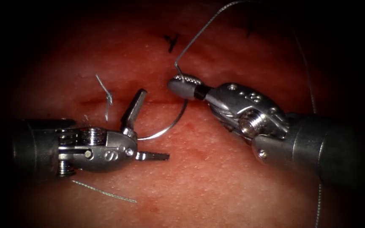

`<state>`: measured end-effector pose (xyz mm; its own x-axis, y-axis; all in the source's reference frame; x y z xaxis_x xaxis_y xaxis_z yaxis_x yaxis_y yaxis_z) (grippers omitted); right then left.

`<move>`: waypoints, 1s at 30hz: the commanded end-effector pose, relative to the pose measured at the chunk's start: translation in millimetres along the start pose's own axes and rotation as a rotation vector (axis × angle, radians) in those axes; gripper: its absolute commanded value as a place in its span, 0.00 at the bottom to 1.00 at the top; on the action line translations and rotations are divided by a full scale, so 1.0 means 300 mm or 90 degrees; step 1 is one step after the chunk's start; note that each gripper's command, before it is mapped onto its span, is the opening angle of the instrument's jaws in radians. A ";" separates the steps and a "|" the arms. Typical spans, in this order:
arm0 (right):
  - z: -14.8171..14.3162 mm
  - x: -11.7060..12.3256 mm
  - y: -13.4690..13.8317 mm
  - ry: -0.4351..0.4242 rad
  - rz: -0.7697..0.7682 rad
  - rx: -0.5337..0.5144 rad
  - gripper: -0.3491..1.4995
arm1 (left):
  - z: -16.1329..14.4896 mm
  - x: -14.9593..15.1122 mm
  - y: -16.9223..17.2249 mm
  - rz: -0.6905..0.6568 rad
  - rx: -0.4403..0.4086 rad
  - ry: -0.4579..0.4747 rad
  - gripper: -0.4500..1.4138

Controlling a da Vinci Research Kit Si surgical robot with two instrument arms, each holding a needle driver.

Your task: Wound Closure

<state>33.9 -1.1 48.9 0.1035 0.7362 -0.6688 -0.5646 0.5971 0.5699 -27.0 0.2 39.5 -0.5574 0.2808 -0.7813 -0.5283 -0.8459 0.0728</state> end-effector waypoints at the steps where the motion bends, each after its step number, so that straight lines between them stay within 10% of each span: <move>1: 0.0032 0.0003 0.0013 0.005 -0.014 0.014 0.00 | 0.003 0.001 0.000 -0.003 -0.004 0.001 0.82; 14: -0.0003 0.0030 0.0030 0.123 -0.260 0.240 0.00 | 0.003 -0.001 -0.018 -0.283 -0.266 -0.067 0.79; 30: 0.0033 0.0049 -0.0087 0.188 -0.499 0.311 0.00 | 0.020 -0.015 -0.019 -0.345 -0.460 -0.182 0.69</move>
<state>35.6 -2.0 46.6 0.0614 -0.0080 -0.9981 -0.0117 0.9999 -0.0087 -24.8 5.4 46.1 -0.5559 0.7361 -0.3862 -0.2713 -0.5998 -0.7528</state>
